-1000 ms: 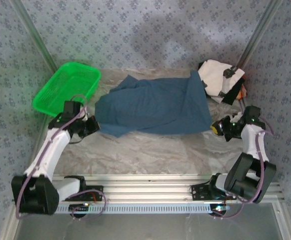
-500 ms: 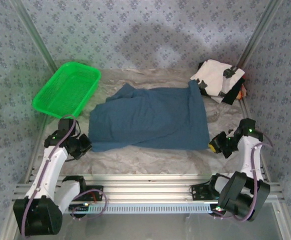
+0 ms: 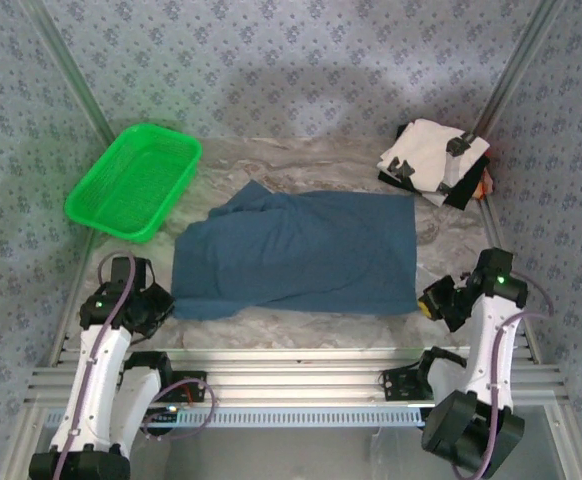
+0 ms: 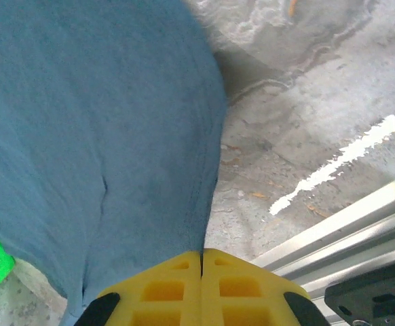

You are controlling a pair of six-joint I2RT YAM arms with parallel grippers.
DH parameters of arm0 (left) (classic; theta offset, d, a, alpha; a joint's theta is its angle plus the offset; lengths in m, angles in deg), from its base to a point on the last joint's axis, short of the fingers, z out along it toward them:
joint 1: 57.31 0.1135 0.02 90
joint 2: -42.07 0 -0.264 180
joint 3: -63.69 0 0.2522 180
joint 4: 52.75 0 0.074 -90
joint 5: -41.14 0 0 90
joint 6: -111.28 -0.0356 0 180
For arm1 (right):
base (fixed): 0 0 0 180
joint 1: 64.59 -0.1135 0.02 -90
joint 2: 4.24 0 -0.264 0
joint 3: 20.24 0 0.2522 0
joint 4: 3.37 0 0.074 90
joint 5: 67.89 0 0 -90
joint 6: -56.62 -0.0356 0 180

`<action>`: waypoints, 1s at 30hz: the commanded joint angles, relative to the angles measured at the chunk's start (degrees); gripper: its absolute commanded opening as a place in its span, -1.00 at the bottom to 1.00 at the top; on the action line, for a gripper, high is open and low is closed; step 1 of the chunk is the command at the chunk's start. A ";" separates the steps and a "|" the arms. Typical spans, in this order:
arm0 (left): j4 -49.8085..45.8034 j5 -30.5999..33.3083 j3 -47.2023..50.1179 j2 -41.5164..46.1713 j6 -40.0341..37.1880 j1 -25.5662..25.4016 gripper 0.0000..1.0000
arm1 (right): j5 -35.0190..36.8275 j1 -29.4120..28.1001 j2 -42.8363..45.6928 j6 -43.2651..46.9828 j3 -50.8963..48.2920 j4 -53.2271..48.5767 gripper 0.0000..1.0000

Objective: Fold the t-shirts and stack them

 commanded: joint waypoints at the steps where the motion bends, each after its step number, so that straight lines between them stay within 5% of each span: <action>1: 1.49 0.82 0.33 -2.01 -0.37 -0.05 -1.00 | 2.84 -0.10 1.19 -3.09 -1.46 -1.99 -1.00; 16: 14.28 -1.66 -16.19 -27.44 -12.48 -0.34 -1.00 | 3.11 -3.83 -19.49 -0.26 3.19 15.50 -1.00; 30: 17.42 -1.11 -21.63 -37.24 -15.94 -0.25 -1.00 | 6.13 -7.97 -34.12 3.31 12.97 19.25 -1.00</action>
